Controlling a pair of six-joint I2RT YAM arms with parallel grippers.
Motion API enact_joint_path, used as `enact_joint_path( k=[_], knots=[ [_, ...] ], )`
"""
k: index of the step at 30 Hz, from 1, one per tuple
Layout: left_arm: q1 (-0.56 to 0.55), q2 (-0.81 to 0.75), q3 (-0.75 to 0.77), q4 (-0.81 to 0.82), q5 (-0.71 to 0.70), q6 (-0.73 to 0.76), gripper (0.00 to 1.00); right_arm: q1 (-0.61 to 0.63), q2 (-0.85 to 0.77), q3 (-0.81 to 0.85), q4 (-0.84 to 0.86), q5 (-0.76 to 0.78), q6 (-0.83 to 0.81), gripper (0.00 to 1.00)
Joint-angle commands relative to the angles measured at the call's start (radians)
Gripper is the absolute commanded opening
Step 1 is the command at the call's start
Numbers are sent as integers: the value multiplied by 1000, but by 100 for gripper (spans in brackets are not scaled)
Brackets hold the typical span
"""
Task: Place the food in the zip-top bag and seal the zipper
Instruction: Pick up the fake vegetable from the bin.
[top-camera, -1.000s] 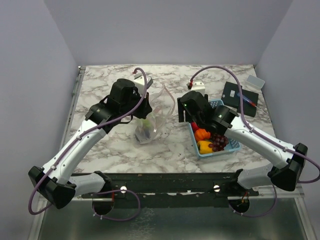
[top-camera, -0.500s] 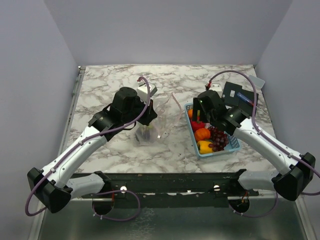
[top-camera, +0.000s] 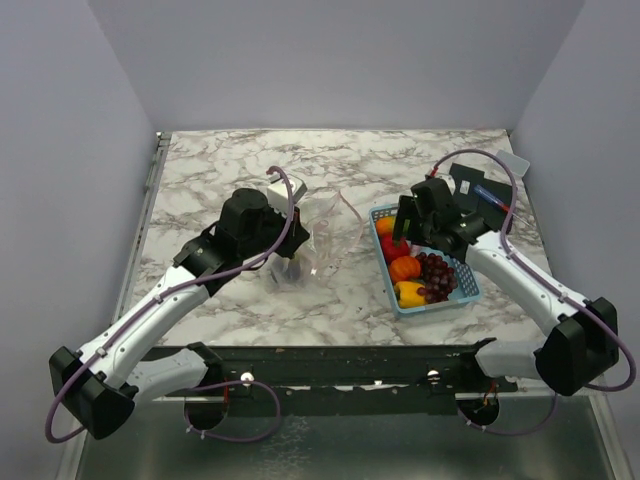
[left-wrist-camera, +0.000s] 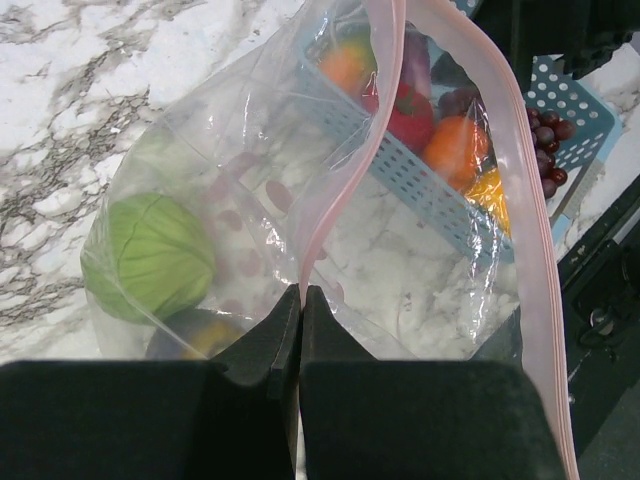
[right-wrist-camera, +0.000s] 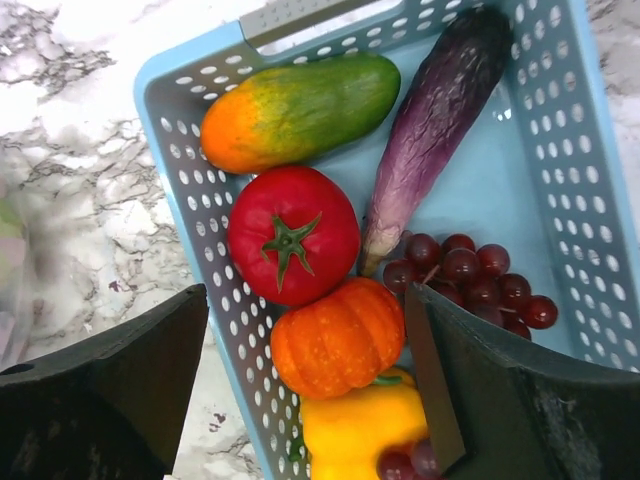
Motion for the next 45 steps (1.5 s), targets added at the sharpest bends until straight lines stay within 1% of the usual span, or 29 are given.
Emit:
enact_joint_path(
  k=[1, 16, 30, 31, 33, 38, 42, 43, 45],
  knots=[
    [-1, -43, -28, 33, -65, 0, 0, -25, 61, -31, 74, -102, 28, 85],
    [0, -51, -44, 32, -73, 3, 0, -79, 215, -63, 196, -202, 33, 87],
    [-2, -40, -47, 31, -91, 8, 0, -100, 307, -120, 277, -252, 46, 87],
    [-1, -39, -46, 30, -92, 9, 0, -100, 311, -124, 281, -254, 48, 86],
    [-1, -38, -47, 28, -95, 10, 0, -99, 310, -132, 287, -247, 51, 79],
    [0, -31, -45, 25, -100, 9, 0, -100, 265, -131, 267, -205, 48, 57],
    [0, -30, -45, 24, -103, 10, 0, -99, 199, -113, 224, -172, 39, 43],
    [-1, -32, -45, 24, -105, 9, 0, -100, 182, -108, 215, -165, 36, 40],
    [0, -35, -45, 22, -109, 10, 0, -101, 147, -99, 196, -153, 32, 39]
  ],
)
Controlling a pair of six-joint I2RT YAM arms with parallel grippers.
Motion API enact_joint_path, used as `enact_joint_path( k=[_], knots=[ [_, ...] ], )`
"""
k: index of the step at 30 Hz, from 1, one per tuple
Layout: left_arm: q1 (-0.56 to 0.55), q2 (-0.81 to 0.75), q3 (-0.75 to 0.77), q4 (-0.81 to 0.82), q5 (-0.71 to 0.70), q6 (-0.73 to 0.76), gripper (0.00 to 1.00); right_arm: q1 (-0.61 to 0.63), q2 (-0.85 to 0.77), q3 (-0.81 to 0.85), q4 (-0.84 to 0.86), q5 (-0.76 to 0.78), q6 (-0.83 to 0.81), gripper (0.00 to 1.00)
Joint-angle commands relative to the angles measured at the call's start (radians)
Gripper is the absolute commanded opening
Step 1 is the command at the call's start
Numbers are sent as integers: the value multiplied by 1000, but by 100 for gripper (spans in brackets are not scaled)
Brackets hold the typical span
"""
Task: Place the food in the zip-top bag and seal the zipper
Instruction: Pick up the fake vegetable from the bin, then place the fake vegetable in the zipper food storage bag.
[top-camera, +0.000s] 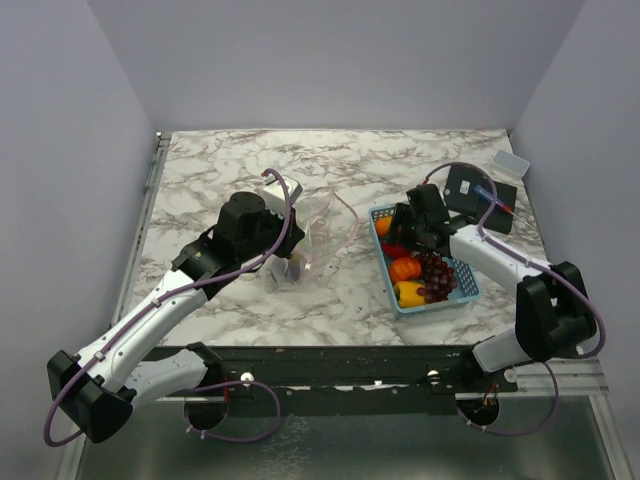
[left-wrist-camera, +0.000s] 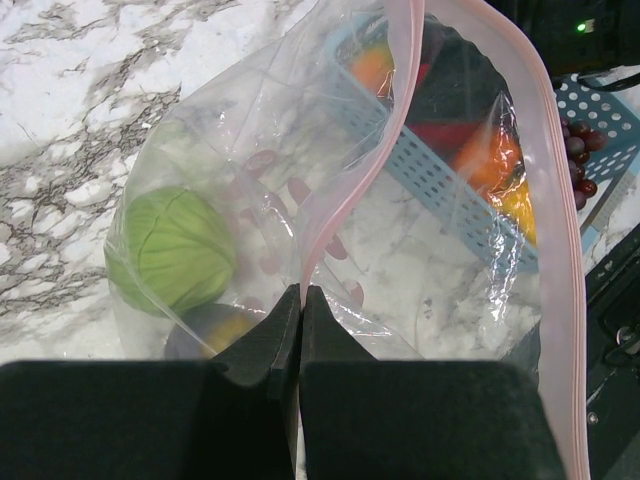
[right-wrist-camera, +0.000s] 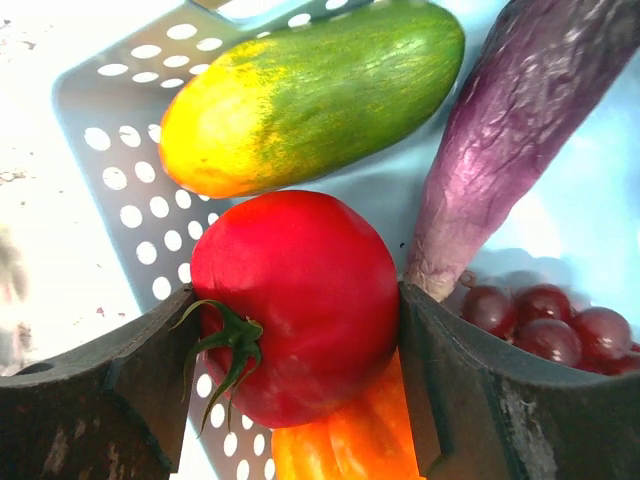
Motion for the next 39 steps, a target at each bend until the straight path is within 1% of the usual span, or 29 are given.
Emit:
enact_joint_path(
  k=[1, 4, 6, 13, 16, 19, 24, 28, 39],
  knots=[
    [0, -1, -10, 2, -31, 9, 0, -6, -97, 19, -58, 59, -15, 39],
    [-1, -3, -9, 2, -38, 9, 0, -7, -143, 44, -91, 57, -28, 36],
    [0, -2, -10, 2, -40, 7, 0, -6, -178, 59, -104, 37, -42, 36],
    [-1, -7, -8, 2, -37, 6, 0, -2, -307, 149, -145, -73, -80, 35],
    [0, -6, -8, 2, -32, 5, 0, 21, -354, 197, -156, -97, -94, 35],
    [0, -7, -7, 3, -28, 4, 0, 57, -383, 246, -161, -160, -102, 34],
    [-1, -9, -7, 3, -25, 4, 0, 135, -424, 307, -135, -218, -106, 33],
    [0, -11, -7, 3, -22, 3, 0, 220, -414, 347, -117, -235, -111, 33],
    [0, -18, -8, 2, -20, 3, 0, 444, -314, 413, -110, -112, -148, 33]
  ],
)
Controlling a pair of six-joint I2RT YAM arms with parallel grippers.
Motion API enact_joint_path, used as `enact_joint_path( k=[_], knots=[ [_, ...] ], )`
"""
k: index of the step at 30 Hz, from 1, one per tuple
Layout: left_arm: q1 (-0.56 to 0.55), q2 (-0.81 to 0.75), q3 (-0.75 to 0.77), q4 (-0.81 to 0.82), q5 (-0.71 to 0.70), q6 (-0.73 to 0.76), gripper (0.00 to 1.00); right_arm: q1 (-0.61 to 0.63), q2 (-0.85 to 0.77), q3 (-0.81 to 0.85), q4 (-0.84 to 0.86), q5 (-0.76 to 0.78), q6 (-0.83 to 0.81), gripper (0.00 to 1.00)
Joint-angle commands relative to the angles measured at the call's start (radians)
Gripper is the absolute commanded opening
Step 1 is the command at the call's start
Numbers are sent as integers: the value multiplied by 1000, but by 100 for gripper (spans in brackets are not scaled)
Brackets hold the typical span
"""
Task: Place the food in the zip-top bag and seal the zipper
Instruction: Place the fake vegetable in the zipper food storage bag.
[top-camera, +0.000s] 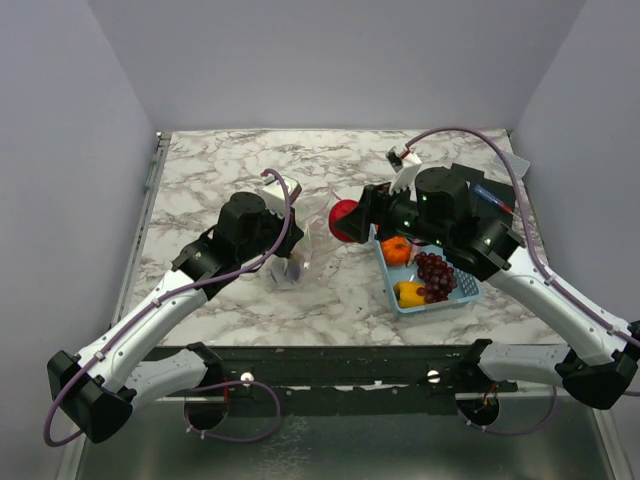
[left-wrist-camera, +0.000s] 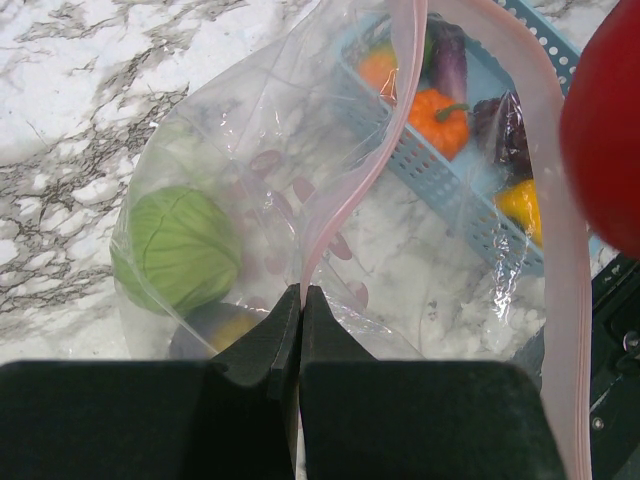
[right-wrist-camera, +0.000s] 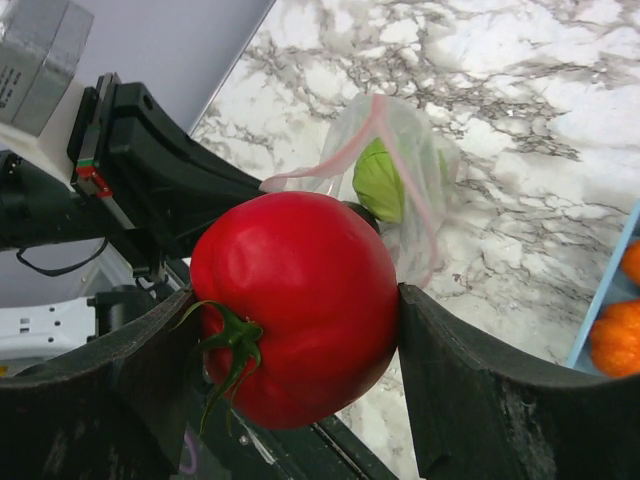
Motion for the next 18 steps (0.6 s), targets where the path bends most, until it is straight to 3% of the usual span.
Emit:
enact_joint_path(
  k=[1, 18],
  knots=[
    [0, -19, -6, 2, -5, 4, 0, 72, 54, 48, 7, 99, -43, 34],
    [-1, -49, -8, 13, 10, 5, 0, 186, 234, 55, -67, 327, -77, 33]
  ],
)
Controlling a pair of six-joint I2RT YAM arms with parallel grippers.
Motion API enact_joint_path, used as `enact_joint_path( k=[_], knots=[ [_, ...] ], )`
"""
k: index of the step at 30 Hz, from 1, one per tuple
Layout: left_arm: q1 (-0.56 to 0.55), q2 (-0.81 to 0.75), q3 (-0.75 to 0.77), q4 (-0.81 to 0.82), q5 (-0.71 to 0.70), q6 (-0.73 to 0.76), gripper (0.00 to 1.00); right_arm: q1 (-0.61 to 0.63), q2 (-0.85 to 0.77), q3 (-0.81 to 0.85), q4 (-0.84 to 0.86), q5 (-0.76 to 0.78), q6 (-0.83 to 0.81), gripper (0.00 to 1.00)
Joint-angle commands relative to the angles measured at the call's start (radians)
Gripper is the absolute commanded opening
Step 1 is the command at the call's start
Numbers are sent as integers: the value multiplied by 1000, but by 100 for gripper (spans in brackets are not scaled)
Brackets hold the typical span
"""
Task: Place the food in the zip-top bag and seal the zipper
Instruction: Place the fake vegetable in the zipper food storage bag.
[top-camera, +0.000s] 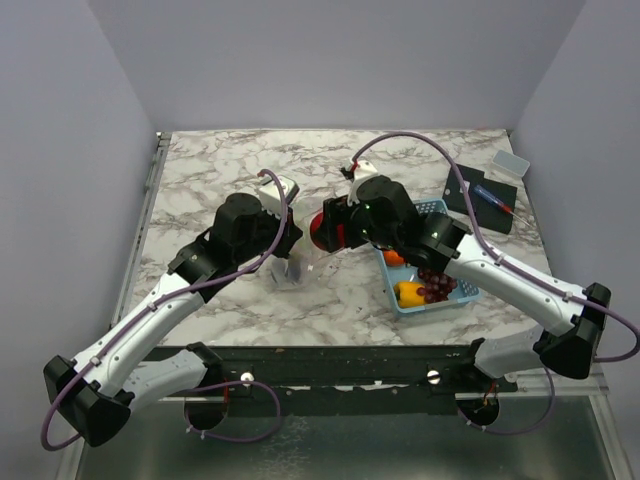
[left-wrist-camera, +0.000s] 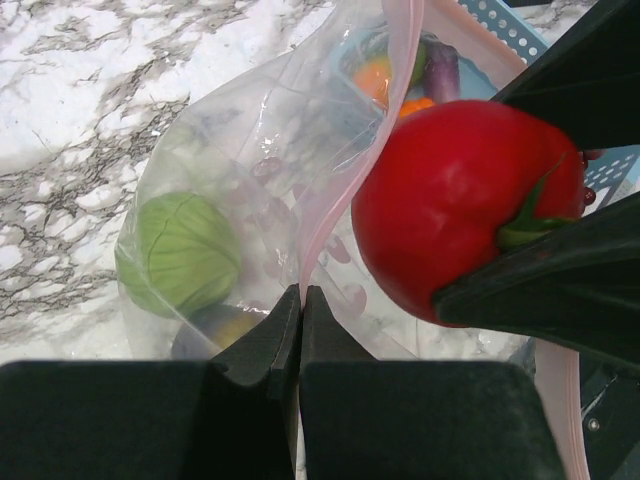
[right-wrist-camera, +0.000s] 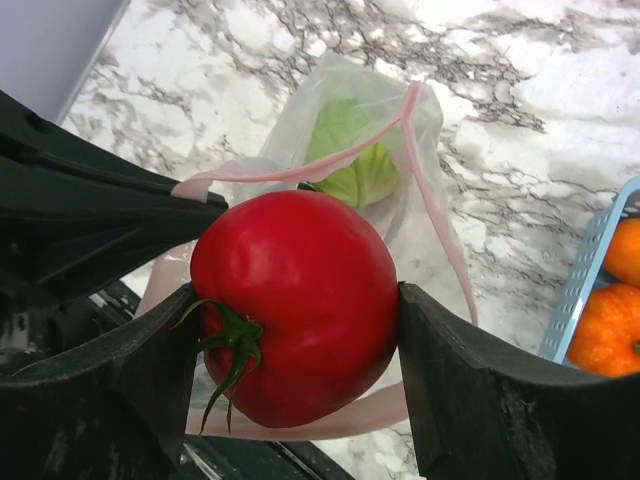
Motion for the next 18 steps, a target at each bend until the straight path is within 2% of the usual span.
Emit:
enact_joint_path(
  k=[1, 11, 18],
  knots=[
    [-1, -30, -9, 14, 9, 5, 0, 42, 30, -24, -50, 117, -16, 33],
    [1, -113, -34, 63, 3, 4, 0, 91, 100, -137, -138, 292, 55, 31],
    [1, -154, -50, 91, -2, 3, 0, 95, 121, -218, -150, 357, 134, 30]
  ],
)
